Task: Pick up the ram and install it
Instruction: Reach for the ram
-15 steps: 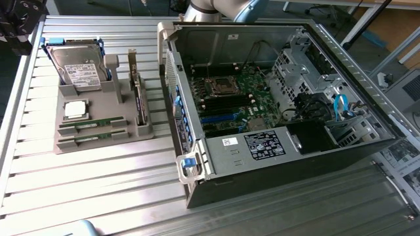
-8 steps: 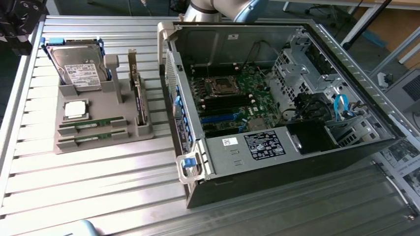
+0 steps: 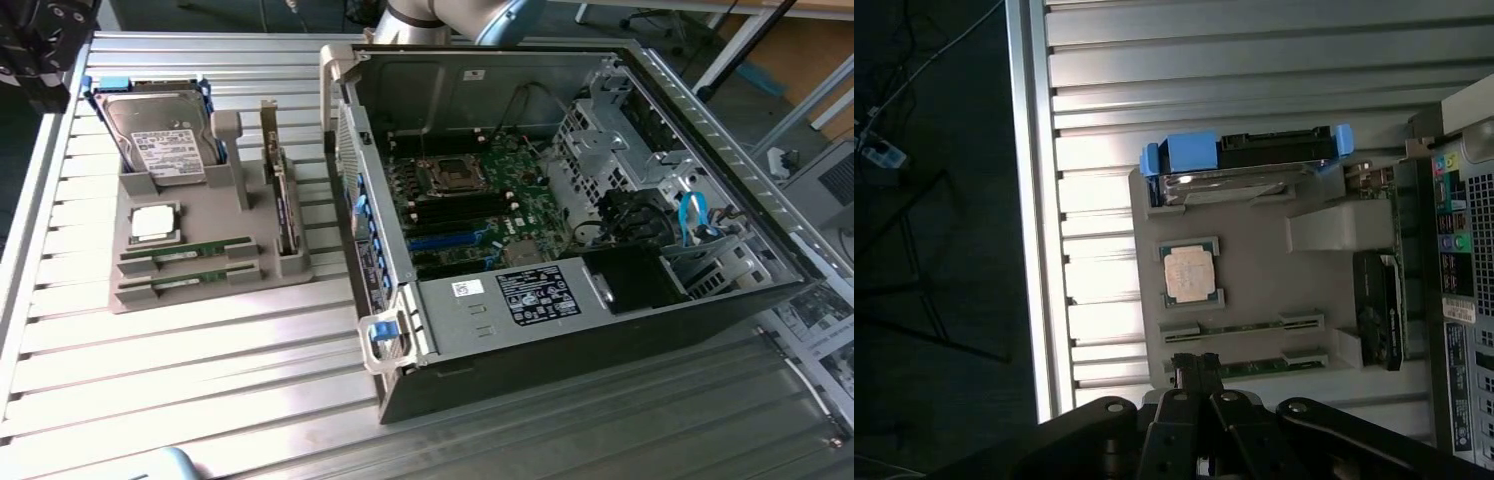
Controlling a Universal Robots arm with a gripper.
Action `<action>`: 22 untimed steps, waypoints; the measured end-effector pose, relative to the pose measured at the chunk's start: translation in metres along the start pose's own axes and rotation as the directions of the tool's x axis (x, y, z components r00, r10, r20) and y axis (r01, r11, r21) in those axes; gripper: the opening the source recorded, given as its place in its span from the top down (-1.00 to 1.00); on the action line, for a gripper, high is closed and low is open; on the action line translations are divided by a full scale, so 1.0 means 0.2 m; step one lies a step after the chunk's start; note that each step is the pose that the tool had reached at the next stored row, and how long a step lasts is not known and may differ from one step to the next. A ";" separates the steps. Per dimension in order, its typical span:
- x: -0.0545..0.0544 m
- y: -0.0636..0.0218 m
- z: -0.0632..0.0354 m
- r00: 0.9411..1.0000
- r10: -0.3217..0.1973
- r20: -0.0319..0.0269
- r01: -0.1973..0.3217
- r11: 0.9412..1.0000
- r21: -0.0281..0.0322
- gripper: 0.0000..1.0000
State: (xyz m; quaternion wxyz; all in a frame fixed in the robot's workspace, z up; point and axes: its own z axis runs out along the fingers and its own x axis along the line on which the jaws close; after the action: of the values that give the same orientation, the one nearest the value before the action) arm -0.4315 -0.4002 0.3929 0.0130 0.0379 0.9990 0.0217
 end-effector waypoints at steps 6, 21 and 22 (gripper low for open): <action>-0.01 -0.011 0.002 1.000 0.000 0.000 0.000 1.000 0.000 0.79; -0.05 -0.063 0.001 1.000 0.000 0.000 0.000 1.000 0.000 0.79; -0.06 -0.074 0.001 1.000 0.000 -0.001 0.000 1.000 0.000 0.79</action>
State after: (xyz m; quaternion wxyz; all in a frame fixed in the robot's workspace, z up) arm -0.4210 -0.4157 0.3923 0.0127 0.0379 0.9990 0.0217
